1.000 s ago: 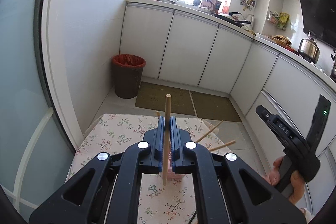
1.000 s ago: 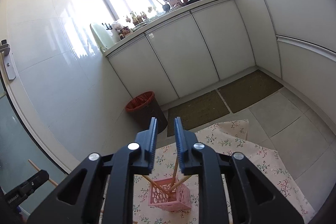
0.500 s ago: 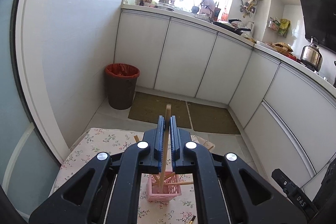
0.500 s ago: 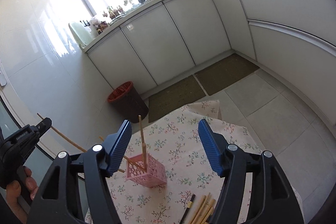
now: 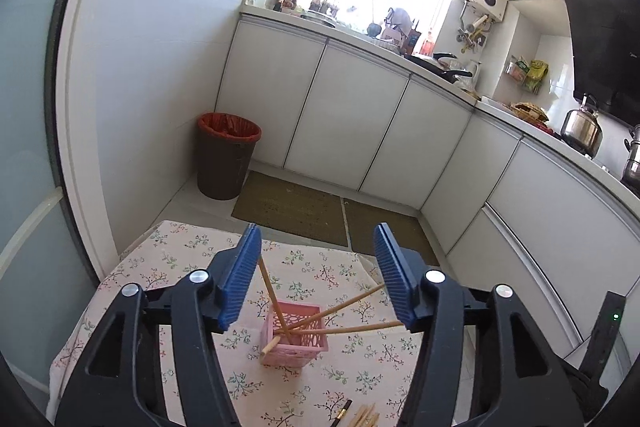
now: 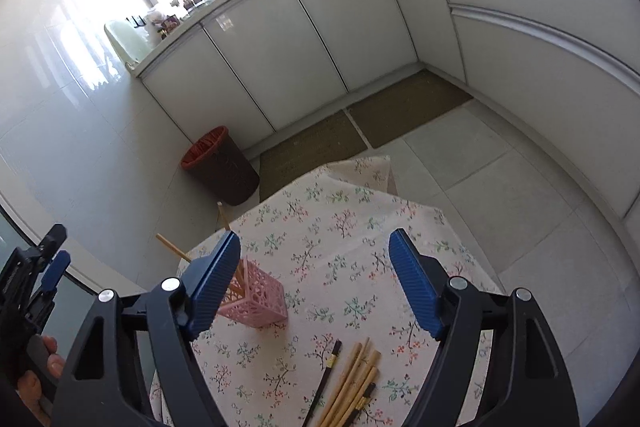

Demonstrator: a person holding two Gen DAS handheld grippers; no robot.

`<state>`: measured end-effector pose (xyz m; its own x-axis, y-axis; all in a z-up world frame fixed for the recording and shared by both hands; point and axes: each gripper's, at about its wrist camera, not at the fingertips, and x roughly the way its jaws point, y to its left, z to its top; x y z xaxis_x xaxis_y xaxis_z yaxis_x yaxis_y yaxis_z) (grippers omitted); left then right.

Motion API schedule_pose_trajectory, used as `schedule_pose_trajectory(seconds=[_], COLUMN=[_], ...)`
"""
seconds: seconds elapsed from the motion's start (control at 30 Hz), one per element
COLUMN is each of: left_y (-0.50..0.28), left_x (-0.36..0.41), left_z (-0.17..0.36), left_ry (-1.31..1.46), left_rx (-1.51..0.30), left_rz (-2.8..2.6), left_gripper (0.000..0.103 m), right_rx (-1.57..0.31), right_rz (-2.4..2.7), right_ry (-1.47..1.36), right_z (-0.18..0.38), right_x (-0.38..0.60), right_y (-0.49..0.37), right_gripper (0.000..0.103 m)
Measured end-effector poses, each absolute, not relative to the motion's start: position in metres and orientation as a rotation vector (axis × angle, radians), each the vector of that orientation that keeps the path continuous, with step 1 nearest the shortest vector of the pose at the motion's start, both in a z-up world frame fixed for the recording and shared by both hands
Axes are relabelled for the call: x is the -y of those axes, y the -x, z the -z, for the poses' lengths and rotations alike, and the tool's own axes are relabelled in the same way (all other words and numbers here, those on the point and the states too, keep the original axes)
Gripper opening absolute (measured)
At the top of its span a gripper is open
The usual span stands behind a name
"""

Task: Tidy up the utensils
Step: 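Open both grippers to release the chopsticks into the cup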

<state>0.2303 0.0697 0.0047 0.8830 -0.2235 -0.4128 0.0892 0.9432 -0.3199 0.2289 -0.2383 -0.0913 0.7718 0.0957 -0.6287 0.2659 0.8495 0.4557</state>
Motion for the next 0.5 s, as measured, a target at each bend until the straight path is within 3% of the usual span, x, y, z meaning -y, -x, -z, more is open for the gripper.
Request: schedule_pose_trajectory(seconds=[0.1,0.3,0.5], left_y=[-0.214,-0.203,-0.203], left_x=[-0.067,-0.059,-0.058], left_z=[0.001,0.026,0.043], left_ry=[0.285,0.248,0.271], left_rx=[-0.484,-0.578,-0.668], left_rz=[0.18,0.174,0.201], left_gripper=[0.07,0.085,0.089], right_rx=[-0.806,-1.03,-1.174], right_rz=[0.124,0.13,0.163], right_ry=[-0.585,-0.621,-0.626], right_z=[0.117,0.172,0.213], right_x=[0.246,0.242,0.237], right_y=[-0.229,-0.228,-0.235], right_gripper=[0.075,0.075,0.075])
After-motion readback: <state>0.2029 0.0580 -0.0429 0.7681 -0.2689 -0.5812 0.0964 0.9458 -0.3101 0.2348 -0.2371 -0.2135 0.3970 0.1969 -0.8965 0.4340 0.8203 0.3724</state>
